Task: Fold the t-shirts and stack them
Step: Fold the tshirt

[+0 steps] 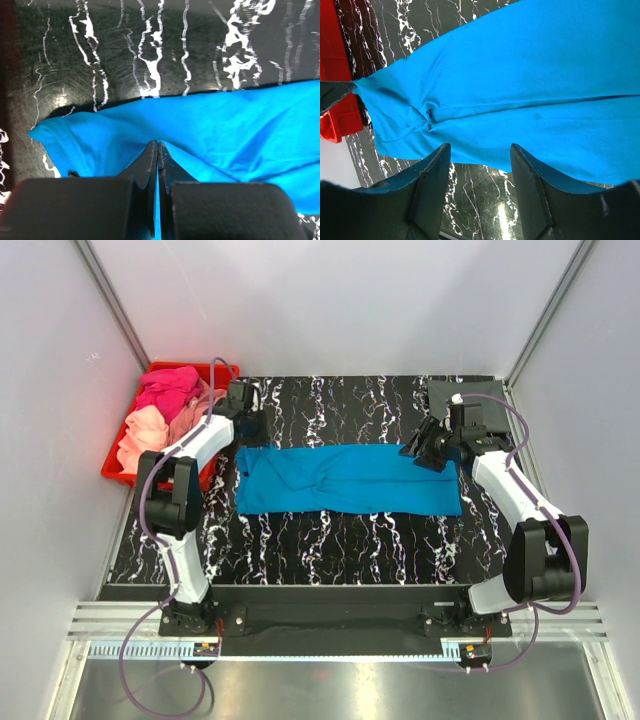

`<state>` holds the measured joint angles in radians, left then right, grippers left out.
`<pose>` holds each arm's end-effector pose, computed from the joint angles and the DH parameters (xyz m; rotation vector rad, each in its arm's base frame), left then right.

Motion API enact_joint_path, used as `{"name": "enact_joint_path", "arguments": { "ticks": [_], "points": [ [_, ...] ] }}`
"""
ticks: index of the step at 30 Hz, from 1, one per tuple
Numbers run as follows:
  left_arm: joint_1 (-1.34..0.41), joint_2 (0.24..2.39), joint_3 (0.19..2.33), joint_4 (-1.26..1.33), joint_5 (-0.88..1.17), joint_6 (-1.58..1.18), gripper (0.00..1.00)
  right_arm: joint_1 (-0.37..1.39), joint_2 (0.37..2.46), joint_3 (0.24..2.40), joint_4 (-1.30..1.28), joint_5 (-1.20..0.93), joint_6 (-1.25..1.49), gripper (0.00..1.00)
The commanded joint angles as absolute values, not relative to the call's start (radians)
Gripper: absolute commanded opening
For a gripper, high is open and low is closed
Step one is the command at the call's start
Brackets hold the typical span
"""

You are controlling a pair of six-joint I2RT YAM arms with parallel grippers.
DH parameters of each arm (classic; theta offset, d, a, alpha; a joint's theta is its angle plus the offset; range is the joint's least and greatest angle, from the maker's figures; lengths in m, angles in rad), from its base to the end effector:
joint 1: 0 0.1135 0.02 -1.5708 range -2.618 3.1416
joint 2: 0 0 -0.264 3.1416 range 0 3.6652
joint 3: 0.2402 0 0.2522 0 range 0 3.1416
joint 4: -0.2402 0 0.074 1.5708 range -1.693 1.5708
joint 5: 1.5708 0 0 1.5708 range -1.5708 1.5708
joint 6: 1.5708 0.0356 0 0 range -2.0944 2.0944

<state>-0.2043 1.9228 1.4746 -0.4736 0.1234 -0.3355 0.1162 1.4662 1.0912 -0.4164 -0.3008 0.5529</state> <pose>0.4142 -0.0903 0.2221 -0.1130 2.5203 -0.3764 0.3149 0.0474 0.2653 0.3767 2.3918 0.6718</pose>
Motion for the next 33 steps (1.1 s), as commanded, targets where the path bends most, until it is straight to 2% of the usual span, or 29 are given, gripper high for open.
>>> {"name": "enact_joint_path", "arguments": {
  "ticks": [1,3,4,7,10,11,14,18,20,27,33],
  "points": [
    [-0.199,1.960,1.525,-0.498,0.057,-0.313,0.00,0.124,1.447,1.106,-0.419,-0.302,0.538,0.58],
    [-0.199,1.977,1.522,-0.508,0.029,-0.316,0.01,0.124,1.443,1.106,-0.417,-0.302,0.538,0.59],
    [-0.199,1.983,1.528,-0.512,0.025,-0.314,0.09,0.124,1.442,1.108,-0.417,-0.301,0.538,0.58],
    [-0.199,1.996,1.558,-0.520,0.028,-0.304,0.19,0.124,1.439,1.109,-0.422,-0.302,0.535,0.59],
    [-0.199,1.980,1.592,-0.523,0.038,-0.302,0.46,0.124,1.425,1.106,-0.430,-0.298,0.538,0.58],
    [-0.199,1.967,1.612,-0.535,0.032,-0.305,0.61,0.124,1.414,1.104,-0.436,-0.299,0.540,0.59],
    [-0.209,1.887,1.627,-0.567,-0.033,-0.314,0.75,0.126,1.398,1.094,-0.460,-0.299,0.546,0.59],
    [-0.270,1.818,1.648,-0.704,-0.178,-0.305,0.78,0.123,1.378,1.054,-0.460,-0.282,0.574,0.59],
    [-0.294,1.763,1.611,-0.732,-0.151,-0.316,0.78,0.121,1.393,1.048,-0.465,-0.264,0.583,0.59],
    [-0.408,1.597,1.240,-0.582,0.063,-0.448,0.78,0.080,1.535,1.017,-0.408,-0.262,0.606,0.56],
    [-0.420,1.614,1.068,-0.574,-0.090,-0.479,0.79,0.008,1.588,0.919,-0.383,-0.184,0.608,0.54]
  ]
}}
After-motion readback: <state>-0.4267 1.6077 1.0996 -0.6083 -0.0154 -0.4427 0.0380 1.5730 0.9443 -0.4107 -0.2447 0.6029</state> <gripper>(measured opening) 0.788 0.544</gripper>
